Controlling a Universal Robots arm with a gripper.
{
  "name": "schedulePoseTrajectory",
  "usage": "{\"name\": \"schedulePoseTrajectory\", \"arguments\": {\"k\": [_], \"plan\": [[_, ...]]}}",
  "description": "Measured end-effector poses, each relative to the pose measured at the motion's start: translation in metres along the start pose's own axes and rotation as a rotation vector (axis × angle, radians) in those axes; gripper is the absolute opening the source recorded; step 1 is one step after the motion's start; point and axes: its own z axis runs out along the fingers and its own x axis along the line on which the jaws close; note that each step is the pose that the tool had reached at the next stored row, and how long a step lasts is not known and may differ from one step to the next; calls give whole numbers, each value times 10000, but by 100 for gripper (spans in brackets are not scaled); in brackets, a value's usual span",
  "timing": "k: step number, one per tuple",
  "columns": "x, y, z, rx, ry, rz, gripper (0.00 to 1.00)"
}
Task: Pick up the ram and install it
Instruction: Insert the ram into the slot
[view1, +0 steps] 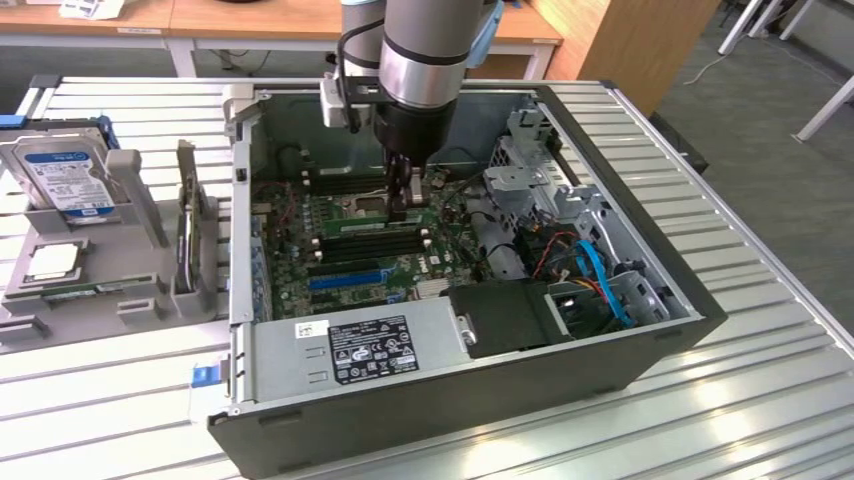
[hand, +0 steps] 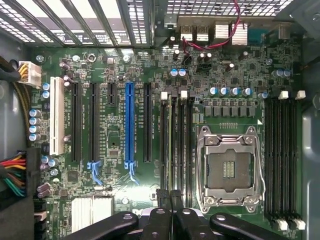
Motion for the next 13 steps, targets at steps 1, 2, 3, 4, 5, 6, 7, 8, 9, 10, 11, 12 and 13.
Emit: {"name": "schedulePoseTrajectory", "arguments": {"k": [1,2,3,4,5,6,7,8,9,10,11,12,13], "plan": [[0,0,11,0,0,0,11],[0,0,21,0,0,0,11],[1,-1,31,0,0,0,11],[1,-1,41,0,1,0,11],[1,-1,52,0,0,0,11],[2,-1,62,0,0,0,11],[2,-1,72,0,0,0,11],[2,-2,81,0,0,-1,11],[2,-2,90,0,0,0,11],[2,-2,100,0,-1,0,11],[3,-2,108,0,0,0,11],[3,-2,116,0,0,0,11],[3,-2,123,0,0,0,11]]}}
